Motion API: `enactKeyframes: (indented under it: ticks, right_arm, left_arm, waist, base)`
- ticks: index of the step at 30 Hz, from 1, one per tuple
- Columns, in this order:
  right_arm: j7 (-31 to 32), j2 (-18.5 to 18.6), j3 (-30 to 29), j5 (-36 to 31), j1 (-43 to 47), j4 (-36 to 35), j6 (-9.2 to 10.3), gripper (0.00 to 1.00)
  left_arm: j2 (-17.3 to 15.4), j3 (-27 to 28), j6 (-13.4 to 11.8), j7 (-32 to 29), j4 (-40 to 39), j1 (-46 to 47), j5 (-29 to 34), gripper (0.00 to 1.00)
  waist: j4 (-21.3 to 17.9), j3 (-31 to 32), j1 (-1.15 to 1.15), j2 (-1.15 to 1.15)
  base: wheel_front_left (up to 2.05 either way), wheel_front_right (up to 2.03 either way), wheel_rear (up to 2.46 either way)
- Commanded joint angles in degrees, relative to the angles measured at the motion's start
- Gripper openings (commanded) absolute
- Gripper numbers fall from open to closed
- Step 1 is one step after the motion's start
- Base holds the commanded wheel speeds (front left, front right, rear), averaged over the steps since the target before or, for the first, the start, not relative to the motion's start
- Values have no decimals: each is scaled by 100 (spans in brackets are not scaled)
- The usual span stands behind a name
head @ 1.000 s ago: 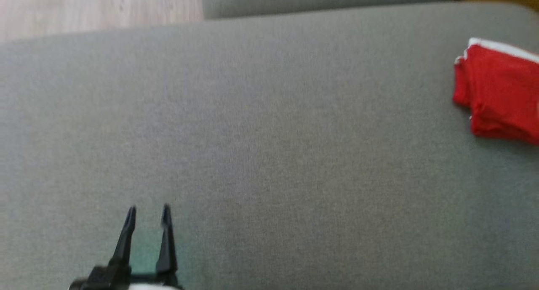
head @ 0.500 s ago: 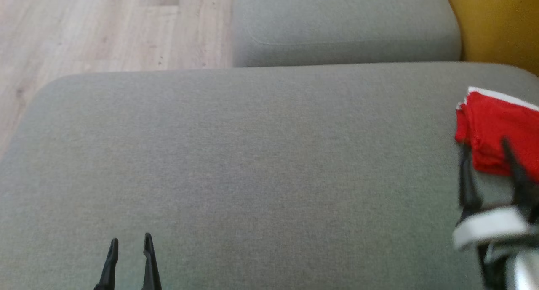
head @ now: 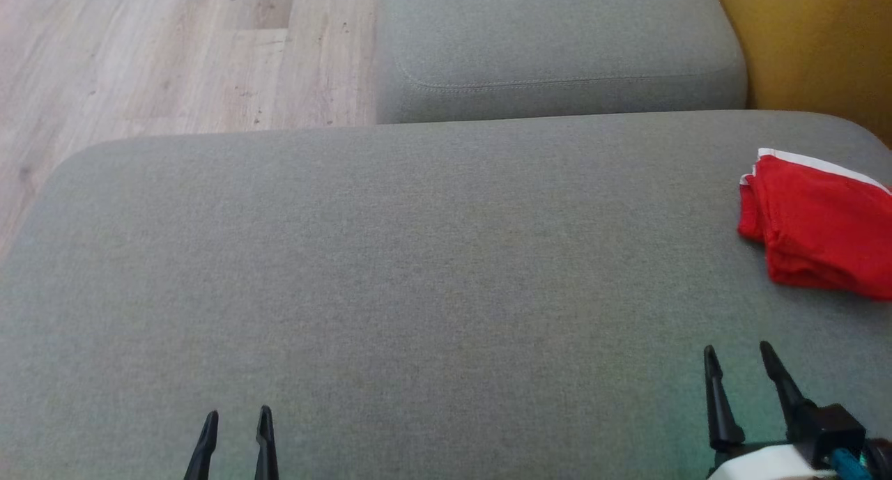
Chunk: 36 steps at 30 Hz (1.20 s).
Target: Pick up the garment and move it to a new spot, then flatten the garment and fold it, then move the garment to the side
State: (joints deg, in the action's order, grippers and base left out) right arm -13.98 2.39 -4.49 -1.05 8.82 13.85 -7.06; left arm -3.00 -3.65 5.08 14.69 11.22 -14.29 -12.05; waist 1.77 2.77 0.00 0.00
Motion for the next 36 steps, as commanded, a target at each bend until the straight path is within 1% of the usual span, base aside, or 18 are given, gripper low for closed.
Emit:
enactKeyframes:
  ticks: [1, 9, 10, 12, 14, 36]
  right_arm:
    - [-90, 51, 187, 71, -262, -115, -43, 100]
    - [-100, 50, 315, 120, -305, -149, -43, 100]
    - [-22, 0, 182, 65, -17, 40, 0, 0]
    - [5, -4, 191, 106, -7, 214, 1, 0]
    - [53, -3, 170, 258, -49, 231, 0, 0]
    - [384, 6, 123, 1830, -275, 169, -7, 0]
  left_arm:
    - [12, 170, 11, 30, -124, 228, 37, 100]
    - [12, 194, 51, 30, -105, 270, 41, 100]
    - [0, 13, 32, 0, 44, 11, 1, 0]
    - [6, 8, 20, -17, 210, 6, -52, 0]
    - [6, 25, 24, -52, 216, 42, -189, 0]
    - [7, 196, 61, -409, 226, 385, -1537, 0]
  waist:
    - [-39, 1, 0, 0]
    - [-101, -2, 0, 0]
    - [-102, -2, 0, 0]
    - [-106, -5, 1, 0]
    - [-107, -9, 1, 0]
    - [-119, -58, 1, 0]
  base:
    - [0, 0, 0]
    - [0, 0, 0]
    - [0, 0, 0]
    - [0, 0, 0]
    - [0, 0, 0]
    - [0, 0, 0]
